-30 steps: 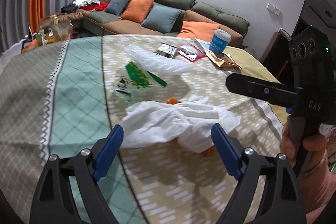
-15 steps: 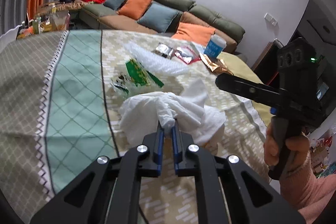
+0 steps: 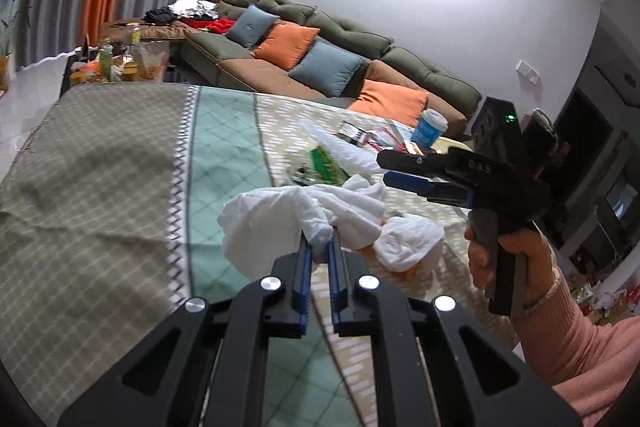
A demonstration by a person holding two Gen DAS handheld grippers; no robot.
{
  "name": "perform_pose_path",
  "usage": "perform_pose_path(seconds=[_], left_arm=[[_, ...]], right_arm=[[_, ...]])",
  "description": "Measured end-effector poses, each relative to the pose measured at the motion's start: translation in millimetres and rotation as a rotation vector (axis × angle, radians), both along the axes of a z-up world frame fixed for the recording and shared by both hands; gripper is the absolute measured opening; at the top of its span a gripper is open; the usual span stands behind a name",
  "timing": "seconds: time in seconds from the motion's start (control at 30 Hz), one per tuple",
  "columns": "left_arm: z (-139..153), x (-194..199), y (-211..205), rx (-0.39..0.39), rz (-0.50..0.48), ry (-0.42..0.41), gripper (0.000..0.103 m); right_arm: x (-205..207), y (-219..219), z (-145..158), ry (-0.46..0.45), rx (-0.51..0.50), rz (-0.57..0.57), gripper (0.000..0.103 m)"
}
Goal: Collect trash
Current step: 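Grasp the white foam mesh with the right tool while the left tool holds the tissue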
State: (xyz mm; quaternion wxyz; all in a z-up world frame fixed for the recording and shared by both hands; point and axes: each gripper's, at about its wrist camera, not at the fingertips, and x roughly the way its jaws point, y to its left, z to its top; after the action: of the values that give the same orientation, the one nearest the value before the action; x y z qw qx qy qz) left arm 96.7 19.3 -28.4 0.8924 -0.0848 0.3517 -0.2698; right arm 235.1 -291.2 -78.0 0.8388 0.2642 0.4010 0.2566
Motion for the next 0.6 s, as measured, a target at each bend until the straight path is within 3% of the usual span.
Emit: perform_pose_path(seconds=[0.2,0.33,0.37,0.53,0.6], left_arm=[[0,-3,14,0.005,0.036,0.0,0.009],[-1,-5,22,0.007,0.058,0.005,0.009],[-2,-5,23,0.006,0.063,0.005,0.009],[-3,-9,30,0.007,0.079,0.005,0.009],[-3,-11,31,0.015,0.088,0.003,0.009]], right_arm=[[19,-6,-16,0.084,0.111,-0.039,0.07],[22,-14,-18,0.1,0.171,-0.082,0.063],[22,-15,-19,0.102,0.176,-0.084,0.052],[22,-18,-26,0.122,0.195,-0.076,0.025],[19,-16,-24,0.107,0.181,-0.068,0.02]])
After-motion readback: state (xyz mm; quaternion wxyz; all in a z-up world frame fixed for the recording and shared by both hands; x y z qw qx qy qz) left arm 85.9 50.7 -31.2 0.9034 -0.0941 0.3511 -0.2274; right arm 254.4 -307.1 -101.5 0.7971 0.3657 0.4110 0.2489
